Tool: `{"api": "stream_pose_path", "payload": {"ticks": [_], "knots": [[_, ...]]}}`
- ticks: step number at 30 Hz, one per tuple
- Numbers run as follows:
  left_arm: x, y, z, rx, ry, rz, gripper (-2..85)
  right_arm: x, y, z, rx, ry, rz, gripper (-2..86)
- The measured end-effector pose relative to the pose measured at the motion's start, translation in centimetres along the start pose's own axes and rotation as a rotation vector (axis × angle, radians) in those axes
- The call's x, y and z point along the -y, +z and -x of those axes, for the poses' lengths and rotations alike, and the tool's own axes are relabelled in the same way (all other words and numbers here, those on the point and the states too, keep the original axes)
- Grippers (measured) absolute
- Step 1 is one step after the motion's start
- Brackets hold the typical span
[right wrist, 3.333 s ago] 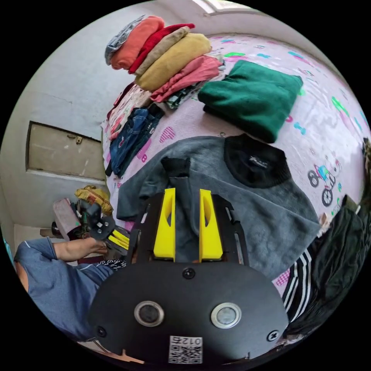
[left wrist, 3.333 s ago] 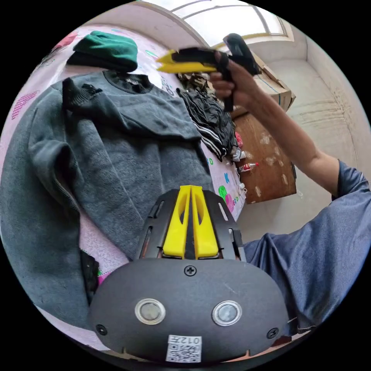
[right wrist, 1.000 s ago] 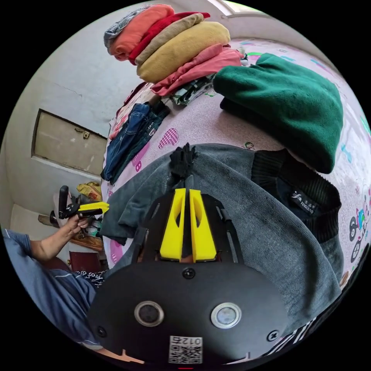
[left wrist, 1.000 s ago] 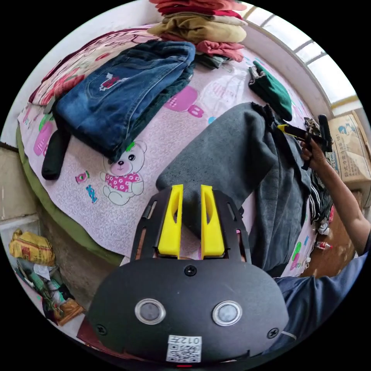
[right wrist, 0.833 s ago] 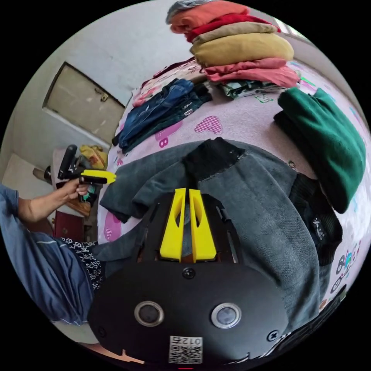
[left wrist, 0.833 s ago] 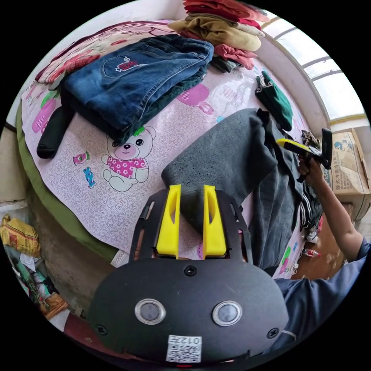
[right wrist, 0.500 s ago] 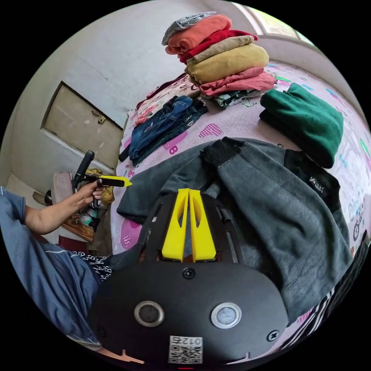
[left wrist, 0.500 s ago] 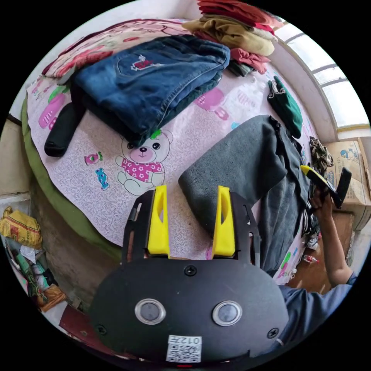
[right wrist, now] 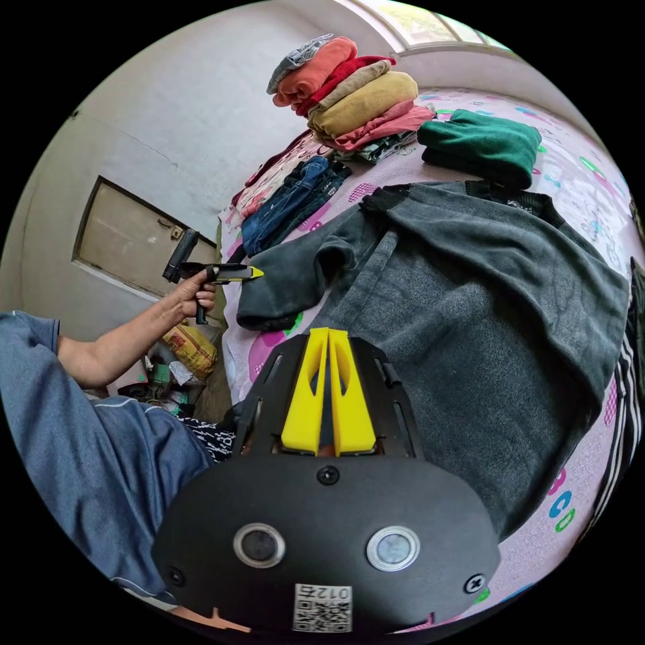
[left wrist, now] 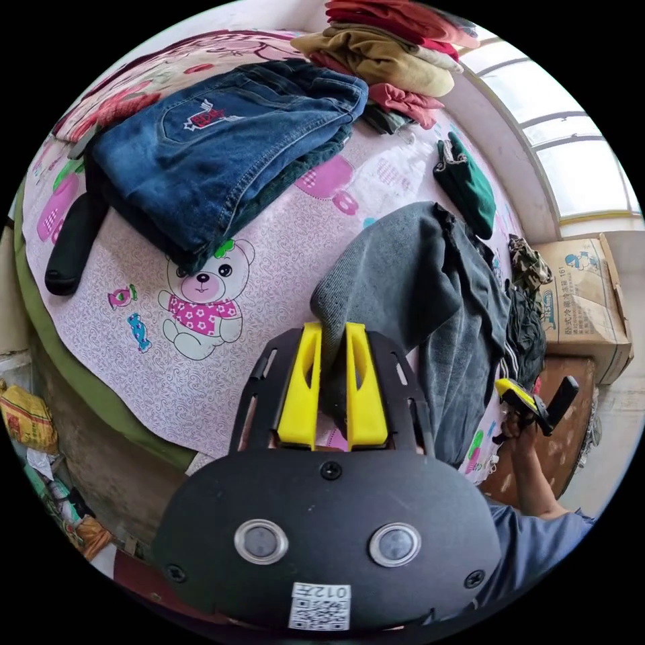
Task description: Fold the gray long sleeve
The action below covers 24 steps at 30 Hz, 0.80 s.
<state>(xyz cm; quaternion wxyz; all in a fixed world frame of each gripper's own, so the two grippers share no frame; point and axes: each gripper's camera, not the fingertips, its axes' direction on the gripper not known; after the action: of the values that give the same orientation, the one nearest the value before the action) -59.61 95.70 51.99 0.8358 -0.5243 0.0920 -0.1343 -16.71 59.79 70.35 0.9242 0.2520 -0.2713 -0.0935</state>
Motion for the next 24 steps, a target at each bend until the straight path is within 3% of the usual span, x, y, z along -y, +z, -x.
{"api": "stream_pose_path", "payload": {"ticks": [7, 13, 19, 21, 24], "knots": [[4.5, -7.1, -0.3, 0.180, 0.085, -0.076, 5.3, -1.2, -1.6, 2.9, 0.021, 0.005, -0.018, 0.6], [10.9, -12.0, -6.4, 0.366, 0.263, -0.044, 4.8, -1.9, -3.5, 4.5, 0.022, 0.036, -0.050, 0.8], [12.2, -10.1, -17.3, 0.128, 0.438, 0.035, 6.1, -3.1, -4.8, 5.9, 0.027, 0.089, -0.082, 0.7], [11.1, -7.0, -22.0, 0.030, 0.566, 0.147, 7.8, -3.7, -5.0, 6.4, 0.032, 0.116, -0.084, 0.7], [11.2, -5.6, -23.9, -0.069, 0.616, 0.211, 8.6, -4.0, -5.6, 7.3, 0.010, 0.130, -0.087, 0.7]]}}
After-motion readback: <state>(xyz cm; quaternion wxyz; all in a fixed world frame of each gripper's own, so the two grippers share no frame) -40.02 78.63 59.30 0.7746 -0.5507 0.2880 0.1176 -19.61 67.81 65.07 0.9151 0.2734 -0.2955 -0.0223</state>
